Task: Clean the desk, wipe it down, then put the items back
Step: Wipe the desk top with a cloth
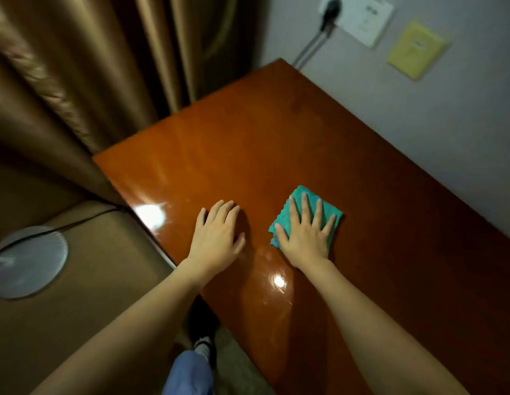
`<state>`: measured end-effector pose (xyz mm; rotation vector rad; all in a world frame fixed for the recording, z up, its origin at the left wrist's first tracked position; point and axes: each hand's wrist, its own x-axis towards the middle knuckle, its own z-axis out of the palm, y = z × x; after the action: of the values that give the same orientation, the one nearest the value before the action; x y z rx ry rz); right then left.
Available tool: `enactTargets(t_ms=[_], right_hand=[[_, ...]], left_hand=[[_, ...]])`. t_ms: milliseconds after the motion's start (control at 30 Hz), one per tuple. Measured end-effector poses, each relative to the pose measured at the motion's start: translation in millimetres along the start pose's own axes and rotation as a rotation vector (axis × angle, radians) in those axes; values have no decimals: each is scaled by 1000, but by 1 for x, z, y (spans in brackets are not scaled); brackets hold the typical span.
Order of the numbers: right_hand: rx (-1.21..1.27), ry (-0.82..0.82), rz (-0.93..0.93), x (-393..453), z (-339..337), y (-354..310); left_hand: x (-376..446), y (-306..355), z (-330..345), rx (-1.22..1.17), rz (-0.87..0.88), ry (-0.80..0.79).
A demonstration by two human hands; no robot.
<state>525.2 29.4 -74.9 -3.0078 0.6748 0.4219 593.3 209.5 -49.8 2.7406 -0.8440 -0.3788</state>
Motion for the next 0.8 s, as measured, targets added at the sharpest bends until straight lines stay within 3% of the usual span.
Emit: enactTargets(t_ms=[167,333,633,800], right_hand=[[-41,34,-127,77,-27,-94],[-19,48,-123,134,-42,-157],[-8,77,-194,198,-61,-233],[-39,85,-360,207,-65,-269]], left_hand=[[30,-97,-35,-37,-131,63],[47,-162,-52,-34,-182,85],[74,-189,-76,-136,-163,148],[62,-200,-79,-119,-241,147]])
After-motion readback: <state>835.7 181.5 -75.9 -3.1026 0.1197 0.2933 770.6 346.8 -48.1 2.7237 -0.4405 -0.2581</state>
